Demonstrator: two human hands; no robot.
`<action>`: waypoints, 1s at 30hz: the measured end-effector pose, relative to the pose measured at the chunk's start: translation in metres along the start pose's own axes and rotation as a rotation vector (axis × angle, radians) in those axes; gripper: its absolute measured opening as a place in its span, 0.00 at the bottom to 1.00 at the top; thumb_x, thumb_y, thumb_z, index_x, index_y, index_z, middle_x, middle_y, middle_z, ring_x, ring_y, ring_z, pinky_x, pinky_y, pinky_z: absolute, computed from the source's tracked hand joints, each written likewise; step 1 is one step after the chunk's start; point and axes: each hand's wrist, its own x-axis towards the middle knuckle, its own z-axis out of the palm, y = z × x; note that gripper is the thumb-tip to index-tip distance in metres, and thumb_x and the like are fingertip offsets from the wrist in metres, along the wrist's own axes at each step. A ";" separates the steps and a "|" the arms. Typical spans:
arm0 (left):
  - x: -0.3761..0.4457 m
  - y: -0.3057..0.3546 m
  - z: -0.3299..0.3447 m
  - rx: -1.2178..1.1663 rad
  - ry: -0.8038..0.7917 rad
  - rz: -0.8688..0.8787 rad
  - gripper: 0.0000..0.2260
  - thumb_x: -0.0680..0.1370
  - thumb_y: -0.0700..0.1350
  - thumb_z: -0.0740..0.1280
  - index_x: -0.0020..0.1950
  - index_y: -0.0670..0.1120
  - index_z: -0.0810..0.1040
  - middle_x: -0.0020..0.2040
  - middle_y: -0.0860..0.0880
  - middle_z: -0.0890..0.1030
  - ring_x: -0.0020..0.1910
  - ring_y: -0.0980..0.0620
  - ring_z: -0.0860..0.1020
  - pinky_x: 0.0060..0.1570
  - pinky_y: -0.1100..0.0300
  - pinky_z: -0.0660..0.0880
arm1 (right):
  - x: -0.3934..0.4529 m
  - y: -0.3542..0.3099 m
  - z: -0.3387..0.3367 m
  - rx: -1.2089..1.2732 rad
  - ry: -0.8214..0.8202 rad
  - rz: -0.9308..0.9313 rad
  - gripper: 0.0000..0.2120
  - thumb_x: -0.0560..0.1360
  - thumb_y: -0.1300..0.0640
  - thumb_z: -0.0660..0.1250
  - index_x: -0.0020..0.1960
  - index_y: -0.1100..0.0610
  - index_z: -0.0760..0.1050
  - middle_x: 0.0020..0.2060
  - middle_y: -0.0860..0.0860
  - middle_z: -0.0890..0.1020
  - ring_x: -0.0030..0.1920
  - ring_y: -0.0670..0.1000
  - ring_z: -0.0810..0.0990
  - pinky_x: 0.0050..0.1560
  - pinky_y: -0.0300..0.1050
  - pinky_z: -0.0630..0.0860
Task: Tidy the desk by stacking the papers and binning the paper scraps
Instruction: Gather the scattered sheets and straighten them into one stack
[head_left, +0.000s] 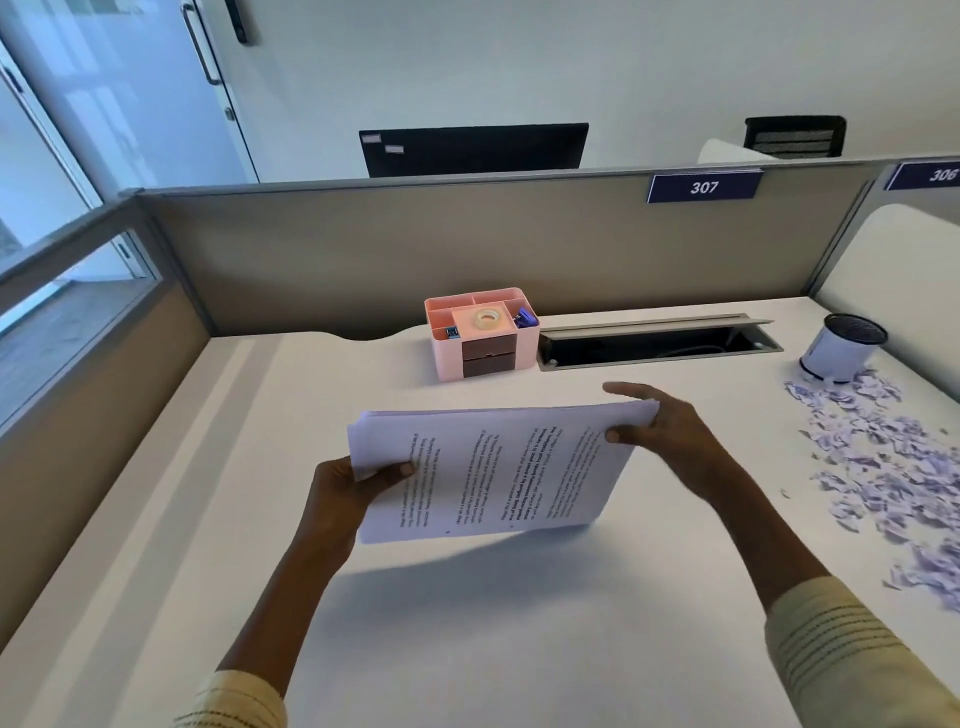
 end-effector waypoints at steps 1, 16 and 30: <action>0.000 -0.003 0.002 -0.024 0.001 -0.014 0.10 0.67 0.40 0.77 0.42 0.36 0.82 0.40 0.43 0.85 0.40 0.46 0.81 0.40 0.60 0.77 | -0.003 0.011 0.006 0.150 -0.012 0.013 0.25 0.66 0.64 0.75 0.62 0.59 0.75 0.55 0.54 0.82 0.54 0.55 0.81 0.49 0.46 0.79; -0.002 -0.049 -0.006 -0.014 -0.025 -0.029 0.21 0.59 0.49 0.78 0.49 0.43 0.81 0.47 0.48 0.85 0.49 0.47 0.83 0.49 0.53 0.80 | -0.015 0.041 0.050 0.248 0.020 0.121 0.19 0.63 0.61 0.76 0.53 0.63 0.80 0.50 0.60 0.84 0.51 0.63 0.82 0.52 0.59 0.79; -0.004 -0.037 0.007 0.126 0.117 -0.006 0.05 0.72 0.42 0.73 0.40 0.48 0.78 0.39 0.50 0.82 0.40 0.47 0.81 0.37 0.63 0.78 | -0.008 0.031 0.041 0.272 0.028 0.105 0.25 0.59 0.59 0.79 0.55 0.59 0.79 0.51 0.57 0.84 0.53 0.60 0.82 0.50 0.52 0.79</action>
